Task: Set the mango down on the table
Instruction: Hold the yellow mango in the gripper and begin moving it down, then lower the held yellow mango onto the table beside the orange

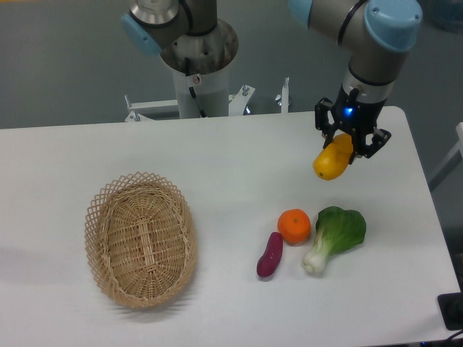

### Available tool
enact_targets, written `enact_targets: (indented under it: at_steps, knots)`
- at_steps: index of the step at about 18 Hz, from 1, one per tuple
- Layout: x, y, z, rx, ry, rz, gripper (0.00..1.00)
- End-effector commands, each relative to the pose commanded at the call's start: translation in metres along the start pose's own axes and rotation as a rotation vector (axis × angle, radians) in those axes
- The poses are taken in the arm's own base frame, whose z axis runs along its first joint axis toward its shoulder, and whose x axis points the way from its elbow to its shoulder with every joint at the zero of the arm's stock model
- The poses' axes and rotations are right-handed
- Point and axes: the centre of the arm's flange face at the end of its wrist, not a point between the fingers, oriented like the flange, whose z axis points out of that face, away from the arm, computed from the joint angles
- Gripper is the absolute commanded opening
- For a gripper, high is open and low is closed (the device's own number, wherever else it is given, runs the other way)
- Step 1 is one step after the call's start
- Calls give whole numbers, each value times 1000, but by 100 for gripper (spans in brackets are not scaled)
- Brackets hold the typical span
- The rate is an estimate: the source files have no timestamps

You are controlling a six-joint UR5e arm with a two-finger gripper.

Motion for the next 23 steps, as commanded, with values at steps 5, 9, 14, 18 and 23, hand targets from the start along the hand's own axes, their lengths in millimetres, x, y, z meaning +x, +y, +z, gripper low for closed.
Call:
enact_targets:
  at_steps: [5,9,14,18,23]
  knots:
    - [-2,7,0,0,-4,-3,37]
    - [-4,20,4,-8,4,30,37]
    - [-4,35,17,-11,20,53,37]
    - [-4,34,28,-11,25,79,37]
    - [-14,58,94,-130,-34,161,37]
